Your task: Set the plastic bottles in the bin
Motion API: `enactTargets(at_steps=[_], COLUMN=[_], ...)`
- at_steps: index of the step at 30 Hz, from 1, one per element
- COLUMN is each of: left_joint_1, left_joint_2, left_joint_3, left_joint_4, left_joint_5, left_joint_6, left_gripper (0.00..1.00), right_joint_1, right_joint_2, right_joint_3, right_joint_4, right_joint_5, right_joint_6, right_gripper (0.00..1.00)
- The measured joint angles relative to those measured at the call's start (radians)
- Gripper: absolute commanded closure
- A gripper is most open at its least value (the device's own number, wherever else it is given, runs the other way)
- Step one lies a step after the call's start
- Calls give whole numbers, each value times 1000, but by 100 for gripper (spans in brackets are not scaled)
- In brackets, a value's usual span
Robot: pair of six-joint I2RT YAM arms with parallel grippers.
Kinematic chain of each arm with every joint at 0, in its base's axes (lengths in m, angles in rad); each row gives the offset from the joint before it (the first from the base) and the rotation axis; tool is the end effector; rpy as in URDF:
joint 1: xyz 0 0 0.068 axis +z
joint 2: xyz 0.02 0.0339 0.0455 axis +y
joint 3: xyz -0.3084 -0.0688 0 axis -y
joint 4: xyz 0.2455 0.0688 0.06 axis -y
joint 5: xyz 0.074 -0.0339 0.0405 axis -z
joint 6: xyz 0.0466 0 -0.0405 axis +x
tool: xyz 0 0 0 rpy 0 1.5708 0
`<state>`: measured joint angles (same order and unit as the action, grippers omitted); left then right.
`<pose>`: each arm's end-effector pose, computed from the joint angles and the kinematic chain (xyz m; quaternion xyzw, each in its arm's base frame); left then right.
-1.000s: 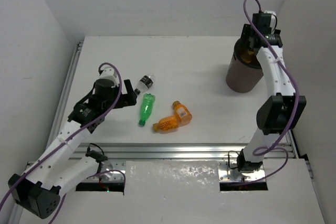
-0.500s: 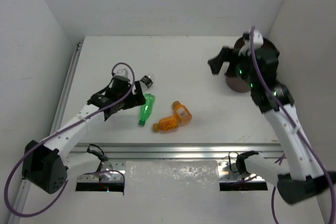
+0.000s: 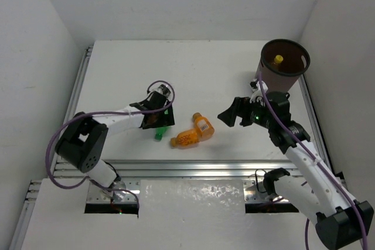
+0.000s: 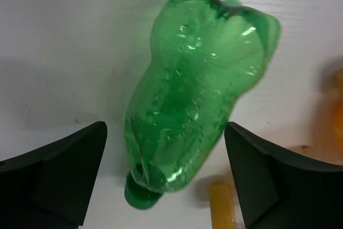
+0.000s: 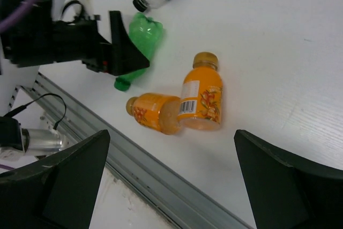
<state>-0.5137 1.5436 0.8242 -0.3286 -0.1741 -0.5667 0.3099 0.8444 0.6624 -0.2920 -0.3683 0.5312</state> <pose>0.2615 -0.1383 0.2013 -0.0480 0.9614 -0.0604 0.2640 0.1587 0.0684 0.3050 -0.0022 0.8443 0.3519 0.4041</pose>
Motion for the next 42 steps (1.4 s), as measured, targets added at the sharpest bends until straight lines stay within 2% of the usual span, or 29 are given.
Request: enactTargets(at_steps=[2,4,5,6,13,14,16,17,19,20,23,28,32,39,41,42], left_joint_1=[-6,-21,-30,-40,-148,-159,-177,-188,-211,-228,-249,-253,-254,-254,-254,-254], left_joint_2=[43,75,80,86,47,23,-36,-76,-159,-215,-367,-542,-566,-561,-561,-561], left_joint_3=[0,7,11,16,30,35,50,60,81,89,86,42,12,-2,-11,-16], left_joint_4=[15,13,14,11,-74,-99,-143,-164,-188,-185,-127,70,175,259,288,299], left_joint_5=[-20,-62,-77,-91,-173,-185,-204,-214,-229,-228,-146,195,395,565,603,618], left_joint_6=[-4,-11,-16,-21,-37,-40,-43,-44,-44,-40,2,78,101,114,113,113], left_gripper=[21,36,53,60,64,71,73,79,82,88,91,94,94,93,87,77], right_joint_1=[0,0,0,0,0,0,0,0,0,0,3,39,89,201,221,232], right_joint_2=[-18,-24,-27,-28,-30,-31,-31,-31,-31,-29,-6,53,111,182,211,229], right_joint_3=[0,-3,-8,-15,-37,-37,-40,-44,-64,-83,-113,-95,-37,48,69,79], right_joint_4=[15,25,29,29,23,23,33,50,112,165,279,443,525,609,618,624], right_joint_5=[-12,-17,-18,-18,-23,-30,-60,-89,-150,-201,-289,-358,-381,-383,-375,-373], right_joint_6=[0,0,-1,-3,-7,-6,-2,11,42,82,174,289,342,367,370,372], right_gripper=[1,1,1,1,1,1,1,1,1,1,1,1,1,1,14,24])
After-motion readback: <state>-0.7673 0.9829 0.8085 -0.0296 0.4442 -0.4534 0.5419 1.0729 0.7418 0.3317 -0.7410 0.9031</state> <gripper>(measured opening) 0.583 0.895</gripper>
